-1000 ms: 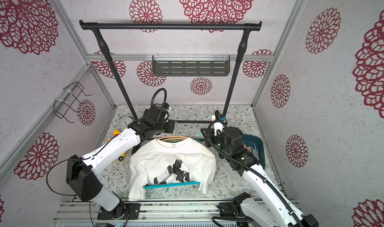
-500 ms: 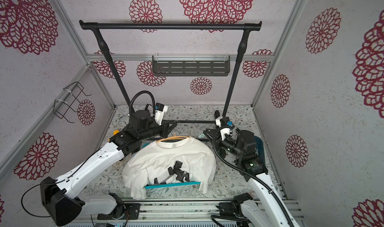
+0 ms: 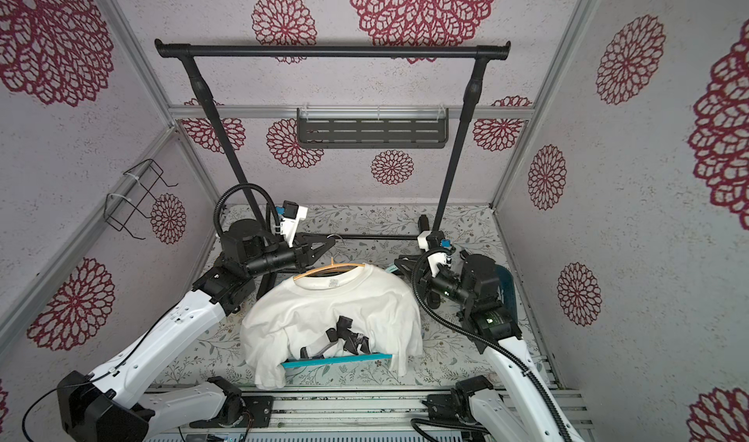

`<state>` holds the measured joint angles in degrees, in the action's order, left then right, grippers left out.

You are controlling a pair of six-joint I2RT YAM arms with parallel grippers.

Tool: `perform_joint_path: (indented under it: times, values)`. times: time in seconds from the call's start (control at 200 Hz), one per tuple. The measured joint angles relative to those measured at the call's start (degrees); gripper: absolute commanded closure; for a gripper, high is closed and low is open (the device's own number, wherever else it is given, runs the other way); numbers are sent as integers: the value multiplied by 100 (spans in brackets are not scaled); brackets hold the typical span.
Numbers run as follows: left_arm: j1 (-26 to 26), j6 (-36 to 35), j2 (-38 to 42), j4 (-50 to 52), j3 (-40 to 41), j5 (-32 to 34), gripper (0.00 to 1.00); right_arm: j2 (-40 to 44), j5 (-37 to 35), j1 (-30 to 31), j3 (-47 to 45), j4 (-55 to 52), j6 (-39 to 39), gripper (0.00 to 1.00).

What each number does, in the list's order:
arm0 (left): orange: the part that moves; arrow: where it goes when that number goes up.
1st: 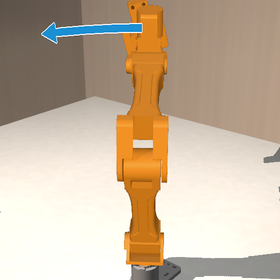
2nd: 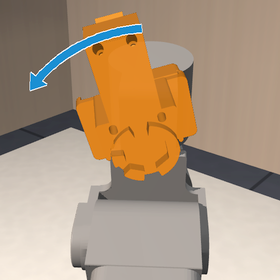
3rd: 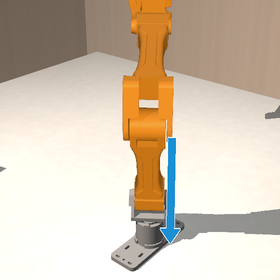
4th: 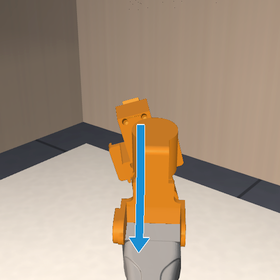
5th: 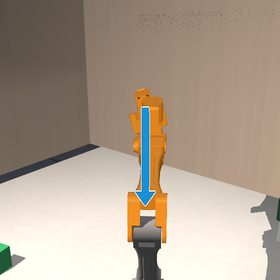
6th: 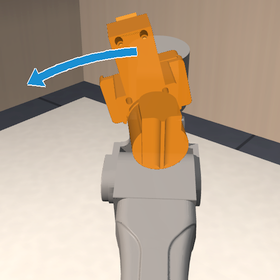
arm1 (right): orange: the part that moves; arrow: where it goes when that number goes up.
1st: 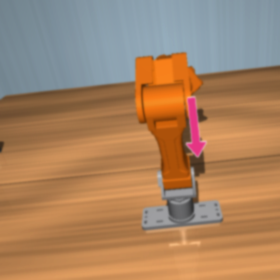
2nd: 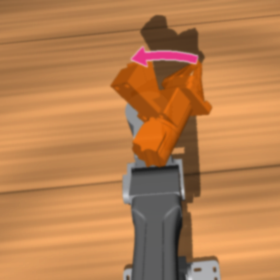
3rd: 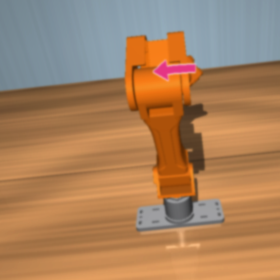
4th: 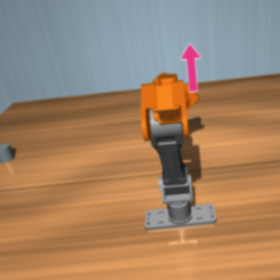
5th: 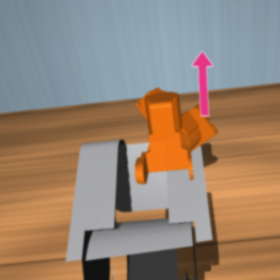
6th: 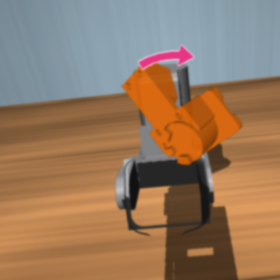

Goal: Use clothespins to secure the t-shirt on both sides of the hanger
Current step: Pick up the hanger from the basket, then clamp the T-shirt on the hanger.

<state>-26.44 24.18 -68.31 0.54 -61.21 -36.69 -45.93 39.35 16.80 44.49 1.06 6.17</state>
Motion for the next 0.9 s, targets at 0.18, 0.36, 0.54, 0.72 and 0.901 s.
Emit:
perform_joint_path:
  times: [0.18,0.36,0.54,0.72,0.901]
  values:
    - [326,4,72,-431,-4,-1082,100,2,330,-4,0,81,-59,100]
    - [367,-61,85,-616,-48,-1838,100,74,667,-4,2,144,-57,100]
    - [382,-96,153,-767,-57,-2269,100,96,992,-4,33,160,-37,100]
    - [389,-37,223,-992,-57,-2640,100,166,1235,-4,33,166,-17,100]
    - [389,26,225,-1191,-57,-2905,100,269,1445,9,33,173,-17,100]
